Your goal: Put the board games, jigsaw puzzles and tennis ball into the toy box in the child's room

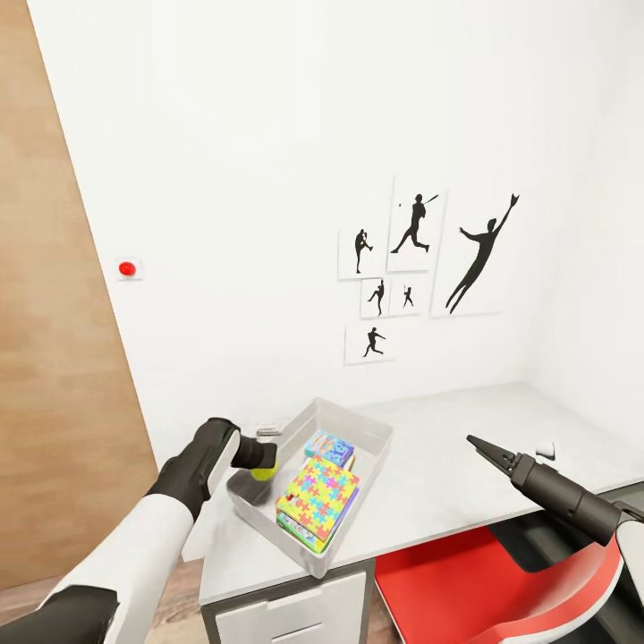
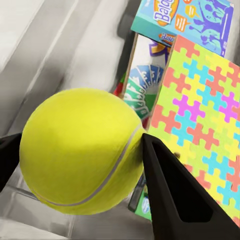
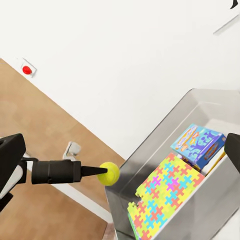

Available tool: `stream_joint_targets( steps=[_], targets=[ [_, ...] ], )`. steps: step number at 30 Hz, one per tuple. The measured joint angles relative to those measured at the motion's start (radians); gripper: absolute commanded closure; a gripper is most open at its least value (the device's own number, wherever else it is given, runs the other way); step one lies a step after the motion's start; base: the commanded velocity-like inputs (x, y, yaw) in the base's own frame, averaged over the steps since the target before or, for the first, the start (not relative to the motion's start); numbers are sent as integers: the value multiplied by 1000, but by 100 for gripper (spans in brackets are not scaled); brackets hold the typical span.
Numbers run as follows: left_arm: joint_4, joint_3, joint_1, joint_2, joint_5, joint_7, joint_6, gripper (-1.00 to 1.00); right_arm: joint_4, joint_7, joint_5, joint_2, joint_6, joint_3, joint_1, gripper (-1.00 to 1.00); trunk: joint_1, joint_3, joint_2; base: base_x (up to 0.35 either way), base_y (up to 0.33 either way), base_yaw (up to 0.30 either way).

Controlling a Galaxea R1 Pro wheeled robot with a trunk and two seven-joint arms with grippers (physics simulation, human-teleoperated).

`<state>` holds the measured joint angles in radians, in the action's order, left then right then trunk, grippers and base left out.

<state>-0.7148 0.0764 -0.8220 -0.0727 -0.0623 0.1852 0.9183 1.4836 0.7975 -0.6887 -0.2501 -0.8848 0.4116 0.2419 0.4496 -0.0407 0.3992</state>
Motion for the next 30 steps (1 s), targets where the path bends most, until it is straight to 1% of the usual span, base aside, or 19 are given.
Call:
stream_joint_targets(
  steps=[10,22,30],
  targets=[
    [1,-1,0,1,4,-30,-38,100,0,0,0,0,0,0,0,-100,0,0,0,0,0,0],
    [2,-1,0,2,3,-32,-39,100,0,0,0,0,0,1,0,-100,0,0,0,0,0,0],
    [28,-1,0,-1,4,-32,-32,100,0,0,0,0,0,0,0,-100,0,0,0,0,0,0]
  ],
)
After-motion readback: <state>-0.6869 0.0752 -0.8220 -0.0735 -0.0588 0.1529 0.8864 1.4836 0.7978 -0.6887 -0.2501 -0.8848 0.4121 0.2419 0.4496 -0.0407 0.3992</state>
